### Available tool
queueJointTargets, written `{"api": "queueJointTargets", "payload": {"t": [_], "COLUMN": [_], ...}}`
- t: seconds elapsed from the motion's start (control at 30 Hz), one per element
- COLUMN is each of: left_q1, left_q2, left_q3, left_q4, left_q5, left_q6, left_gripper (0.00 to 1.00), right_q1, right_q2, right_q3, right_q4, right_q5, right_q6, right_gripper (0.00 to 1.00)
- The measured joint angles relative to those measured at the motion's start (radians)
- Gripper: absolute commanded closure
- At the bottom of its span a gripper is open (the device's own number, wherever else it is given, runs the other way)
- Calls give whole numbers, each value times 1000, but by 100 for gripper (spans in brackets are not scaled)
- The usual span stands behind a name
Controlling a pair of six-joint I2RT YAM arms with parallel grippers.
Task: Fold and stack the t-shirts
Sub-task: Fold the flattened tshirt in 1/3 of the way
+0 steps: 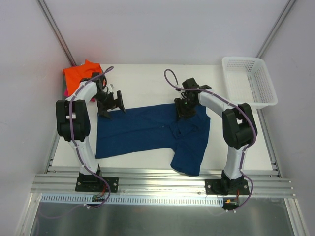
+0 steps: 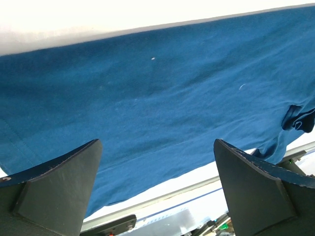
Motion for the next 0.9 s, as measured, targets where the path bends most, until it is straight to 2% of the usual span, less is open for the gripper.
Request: {"api": "queueJointTargets", "payload": {"t": [0.43,0.57,0.67,0.9], "left_q1": [23,32,57,122], "left_q2": [-17,-37,-69,-156], "left_q3": [-27,-45,-81,-184], "left_q4": [1,3,5,-13], "left_q5": [0,-9,-30,-84], "left_q6": [0,0,0,1], "left_gripper": [1,1,3,7], "right_q1": [13,13,13,13], "right_q2": [0,0,0,3], "right_q3": [-47,-69,-69,-64], "right_q4": [0,-1,0,1], "right_q5": [1,0,1,1], "right_q6": [0,-1,-2,0], "right_gripper": [55,72,79,80]}}
